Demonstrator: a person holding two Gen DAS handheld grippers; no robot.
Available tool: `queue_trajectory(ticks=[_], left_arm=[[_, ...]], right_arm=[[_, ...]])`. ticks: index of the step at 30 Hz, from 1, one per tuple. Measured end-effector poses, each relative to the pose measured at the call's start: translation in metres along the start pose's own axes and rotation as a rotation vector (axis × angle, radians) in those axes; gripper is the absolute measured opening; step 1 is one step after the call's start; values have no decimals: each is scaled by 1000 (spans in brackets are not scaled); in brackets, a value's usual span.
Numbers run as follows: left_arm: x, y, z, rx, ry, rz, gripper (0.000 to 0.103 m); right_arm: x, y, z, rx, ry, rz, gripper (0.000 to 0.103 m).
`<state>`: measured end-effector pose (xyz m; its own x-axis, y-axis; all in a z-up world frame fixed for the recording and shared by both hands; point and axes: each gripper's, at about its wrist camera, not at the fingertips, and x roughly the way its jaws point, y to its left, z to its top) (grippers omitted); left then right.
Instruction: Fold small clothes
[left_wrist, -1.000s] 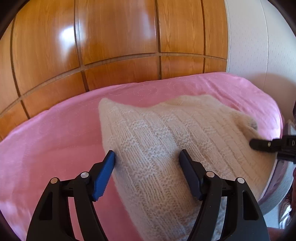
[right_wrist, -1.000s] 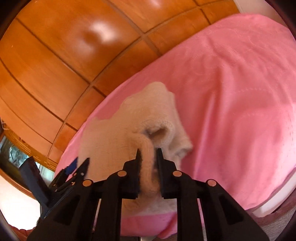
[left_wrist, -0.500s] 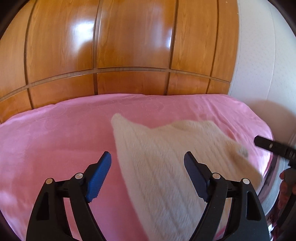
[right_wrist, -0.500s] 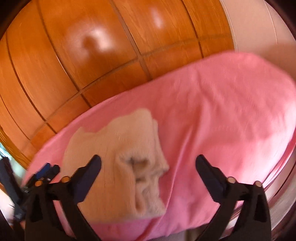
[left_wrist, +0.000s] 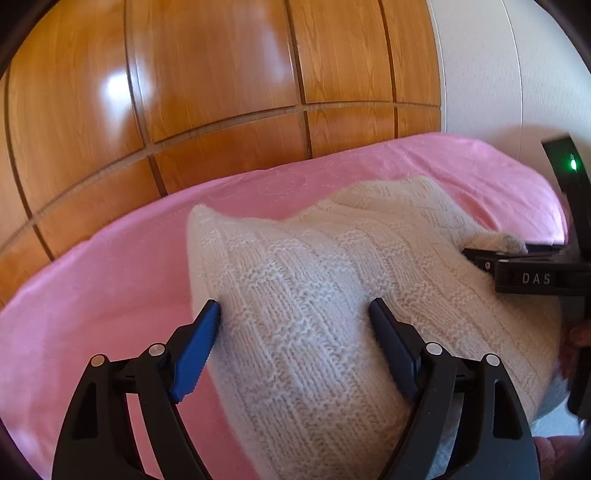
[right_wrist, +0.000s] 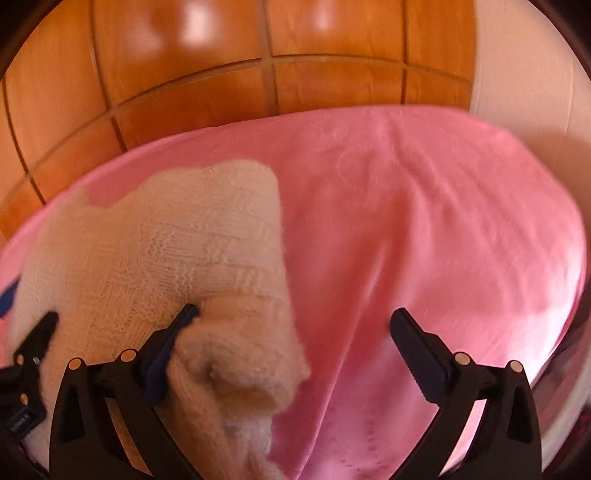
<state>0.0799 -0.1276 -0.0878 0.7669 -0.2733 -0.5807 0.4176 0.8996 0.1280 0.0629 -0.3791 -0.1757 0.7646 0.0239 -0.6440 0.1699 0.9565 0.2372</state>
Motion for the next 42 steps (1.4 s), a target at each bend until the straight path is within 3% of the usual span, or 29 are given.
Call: queue_trajectory(ticks=[4, 6, 8, 11, 16, 18, 21, 26, 29, 34, 42], left_arm=[[-1, 11, 3, -46, -5, -54, 81], [-11, 21, 3, -118, -2, -88, 85], [-21, 39, -3, -264, 26, -169, 87], [-27, 56, -22, -433, 64, -290, 87], [-16, 56, -41, -512, 163, -470, 80], [-14, 54, -40, -512, 174, -482, 78], [-8, 58, -33, -524, 203, -511, 77], [3, 61, -25, -518, 264, -548, 75], [-2, 58, -29, -490, 262, -537, 68], [-18, 57, -26, -418, 224, -510, 53], [-57, 66, -13, -285, 59, -376, 48]], right_arm=[[-2, 2, -1, -7, -23, 6, 101], [-8, -1, 2, 17, -9, 29, 101], [-23, -5, 6, 64, 2, 72, 101], [-46, -2, 6, 37, -35, 169, 100], [-50, 2, -8, 19, 34, 335, 79], [-38, -1, -13, 70, 93, 379, 75], [-18, -14, -12, 204, 165, 497, 75], [10, -25, 5, 310, 236, 593, 76], [14, -19, 10, 298, 242, 585, 76], [7, -2, 4, 283, 246, 639, 54], [-30, 47, 12, 130, 142, 727, 46]])
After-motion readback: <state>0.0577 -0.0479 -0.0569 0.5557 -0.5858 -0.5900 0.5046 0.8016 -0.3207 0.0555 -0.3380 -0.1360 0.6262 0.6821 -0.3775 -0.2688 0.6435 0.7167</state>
